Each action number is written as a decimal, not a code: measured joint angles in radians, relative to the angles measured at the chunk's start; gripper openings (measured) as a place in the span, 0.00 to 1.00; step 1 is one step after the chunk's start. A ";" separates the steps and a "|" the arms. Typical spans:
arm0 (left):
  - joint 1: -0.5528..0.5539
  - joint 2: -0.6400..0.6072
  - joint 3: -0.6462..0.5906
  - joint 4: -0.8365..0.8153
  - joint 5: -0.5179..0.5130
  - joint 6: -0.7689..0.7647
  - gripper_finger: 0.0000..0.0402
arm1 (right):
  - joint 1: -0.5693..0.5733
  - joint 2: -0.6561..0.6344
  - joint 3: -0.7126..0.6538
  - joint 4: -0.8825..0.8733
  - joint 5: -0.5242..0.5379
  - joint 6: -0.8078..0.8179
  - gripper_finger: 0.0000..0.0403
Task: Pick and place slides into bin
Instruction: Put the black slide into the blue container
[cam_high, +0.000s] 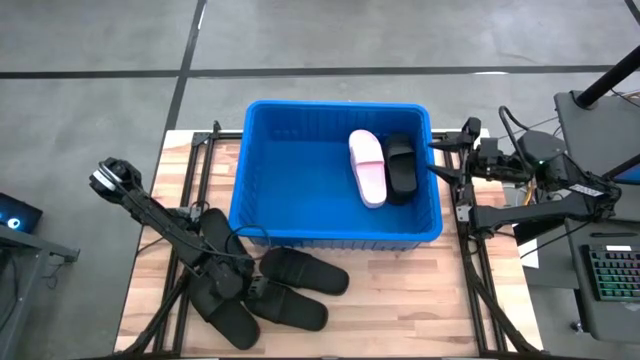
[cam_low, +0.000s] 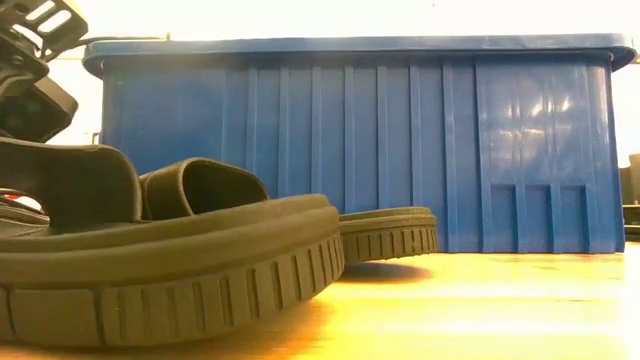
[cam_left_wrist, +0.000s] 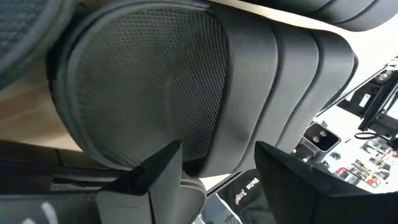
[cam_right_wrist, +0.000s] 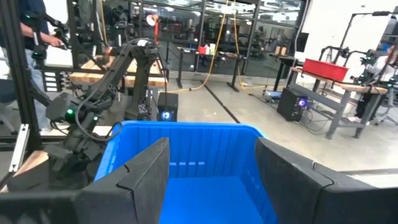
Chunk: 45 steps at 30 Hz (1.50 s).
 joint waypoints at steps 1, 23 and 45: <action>0.000 0.000 0.000 0.001 -0.001 0.000 0.46 | 0.000 0.000 0.000 -0.003 0.008 0.000 0.56; 0.002 0.070 0.010 0.119 -0.045 -0.008 0.46 | 0.000 0.000 0.000 -0.016 0.025 0.026 0.56; 0.011 0.215 0.015 0.193 -0.287 0.116 0.46 | 0.000 0.000 0.000 -0.016 0.041 0.025 0.56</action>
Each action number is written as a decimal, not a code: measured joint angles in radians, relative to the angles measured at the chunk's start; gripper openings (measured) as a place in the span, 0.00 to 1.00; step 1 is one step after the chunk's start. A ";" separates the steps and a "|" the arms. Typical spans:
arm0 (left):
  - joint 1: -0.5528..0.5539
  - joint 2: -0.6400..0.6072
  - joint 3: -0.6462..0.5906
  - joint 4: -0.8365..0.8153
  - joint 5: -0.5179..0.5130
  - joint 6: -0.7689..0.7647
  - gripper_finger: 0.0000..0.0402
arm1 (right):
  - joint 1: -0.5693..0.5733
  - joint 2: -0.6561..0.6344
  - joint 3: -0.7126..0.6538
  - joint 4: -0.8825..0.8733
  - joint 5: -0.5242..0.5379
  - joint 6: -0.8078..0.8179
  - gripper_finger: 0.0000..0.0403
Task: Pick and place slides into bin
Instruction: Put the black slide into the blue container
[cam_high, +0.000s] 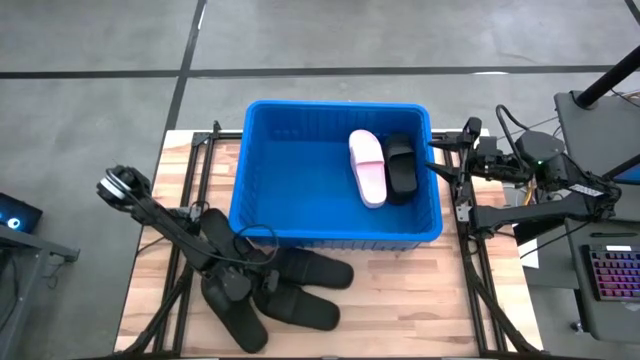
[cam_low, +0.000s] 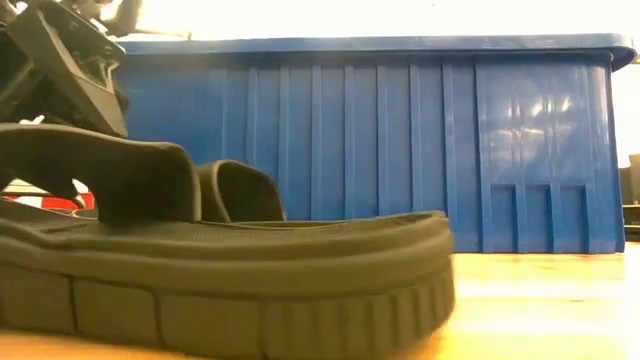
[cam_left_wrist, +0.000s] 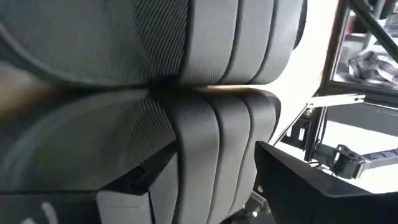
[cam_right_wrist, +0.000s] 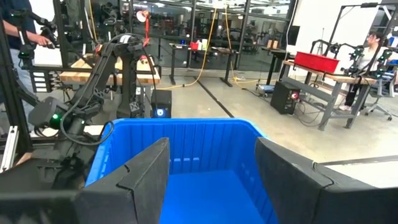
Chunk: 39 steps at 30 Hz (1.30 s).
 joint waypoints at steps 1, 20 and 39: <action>0.000 0.002 -0.001 0.004 -0.006 0.008 0.46 | 0.000 0.000 0.000 0.000 0.000 0.000 0.56; 0.001 0.000 -0.003 0.026 0.005 0.025 0.13 | 0.000 0.000 0.000 0.000 0.000 -0.008 0.56; 0.000 -0.170 0.009 0.155 0.023 0.319 0.01 | 0.000 0.000 0.000 0.000 0.000 -0.010 0.56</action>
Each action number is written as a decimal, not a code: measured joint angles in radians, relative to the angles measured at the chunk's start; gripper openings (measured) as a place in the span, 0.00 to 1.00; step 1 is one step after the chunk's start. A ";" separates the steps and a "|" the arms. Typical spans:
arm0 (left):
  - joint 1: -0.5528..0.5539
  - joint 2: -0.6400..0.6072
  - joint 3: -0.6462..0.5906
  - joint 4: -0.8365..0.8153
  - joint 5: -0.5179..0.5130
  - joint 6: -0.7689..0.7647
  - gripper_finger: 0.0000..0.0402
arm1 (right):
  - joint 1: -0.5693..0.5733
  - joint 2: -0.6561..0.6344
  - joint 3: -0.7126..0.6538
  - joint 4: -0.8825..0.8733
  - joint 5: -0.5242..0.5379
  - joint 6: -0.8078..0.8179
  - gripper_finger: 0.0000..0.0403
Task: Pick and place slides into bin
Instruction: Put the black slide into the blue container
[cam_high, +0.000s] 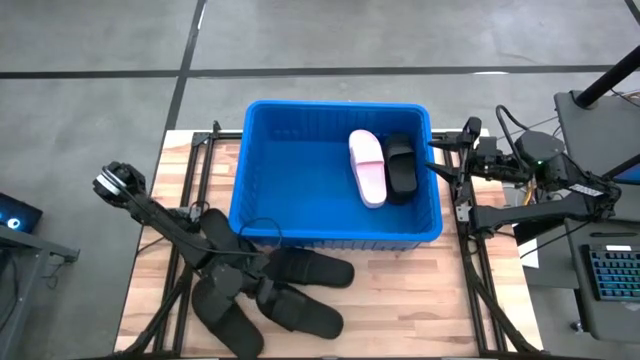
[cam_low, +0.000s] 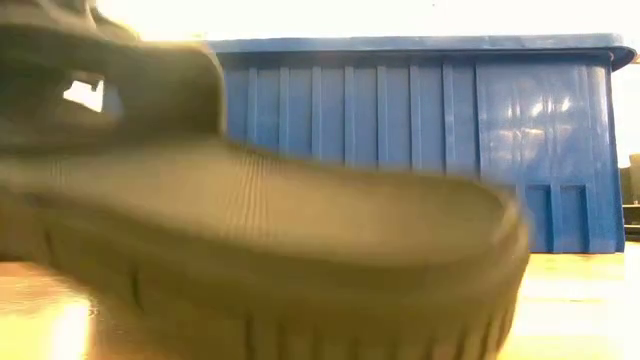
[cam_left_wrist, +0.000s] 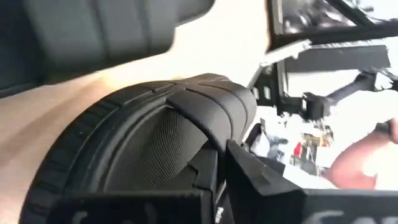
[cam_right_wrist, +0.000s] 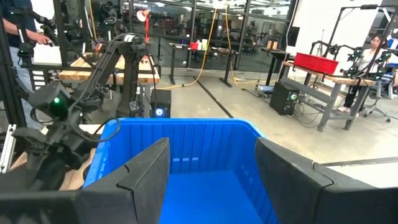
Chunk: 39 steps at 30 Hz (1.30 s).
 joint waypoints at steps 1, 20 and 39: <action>0.000 -0.012 0.001 0.001 0.004 0.013 0.01 | 0.000 0.000 0.000 0.000 0.000 0.000 0.56; 0.026 -0.191 0.142 0.014 -0.140 0.456 0.00 | 0.000 0.000 0.000 0.000 0.000 0.004 0.56; 0.319 -0.190 0.431 -0.002 -0.305 0.887 0.00 | 0.004 0.009 0.012 0.033 -0.114 -0.152 0.56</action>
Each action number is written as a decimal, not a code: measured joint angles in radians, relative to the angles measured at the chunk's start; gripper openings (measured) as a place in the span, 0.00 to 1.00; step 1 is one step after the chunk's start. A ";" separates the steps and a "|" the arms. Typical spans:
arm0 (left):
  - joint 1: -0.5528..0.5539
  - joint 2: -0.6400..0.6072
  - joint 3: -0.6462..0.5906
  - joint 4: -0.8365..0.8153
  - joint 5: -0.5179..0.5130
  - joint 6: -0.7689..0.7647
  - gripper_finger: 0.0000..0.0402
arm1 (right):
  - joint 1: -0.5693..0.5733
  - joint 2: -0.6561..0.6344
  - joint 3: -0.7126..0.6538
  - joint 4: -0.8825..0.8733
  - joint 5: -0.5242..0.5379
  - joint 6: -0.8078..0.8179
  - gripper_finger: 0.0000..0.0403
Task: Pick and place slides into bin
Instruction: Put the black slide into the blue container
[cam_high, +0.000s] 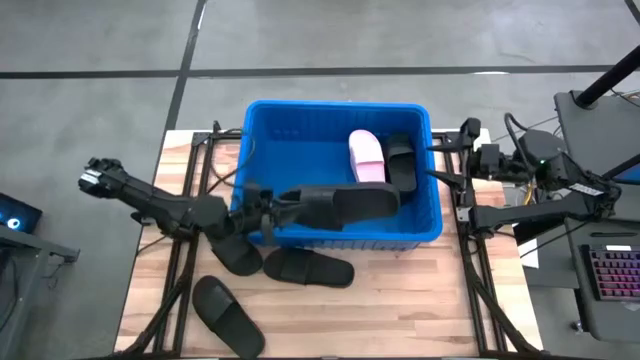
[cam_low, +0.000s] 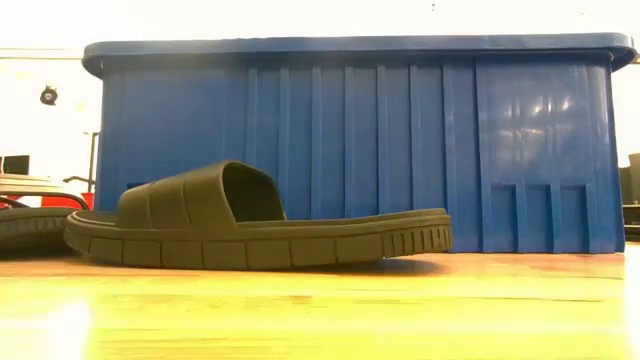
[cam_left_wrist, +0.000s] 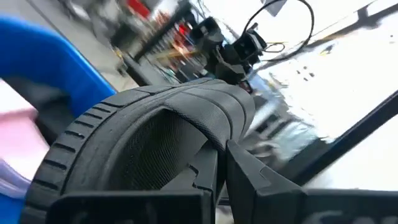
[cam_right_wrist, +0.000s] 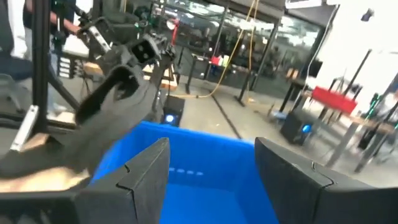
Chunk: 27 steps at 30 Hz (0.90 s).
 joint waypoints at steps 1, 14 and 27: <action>0.023 0.000 0.000 -0.004 0.048 -0.053 0.00 | 0.001 0.006 0.016 0.000 0.000 -0.027 0.56; 0.180 -0.002 0.007 -0.108 0.315 -0.301 0.00 | 0.005 0.285 0.447 -0.409 0.003 -0.258 0.56; 0.203 0.011 0.007 -0.111 0.359 -0.334 0.00 | 0.005 0.504 0.694 -0.632 0.009 -0.277 0.56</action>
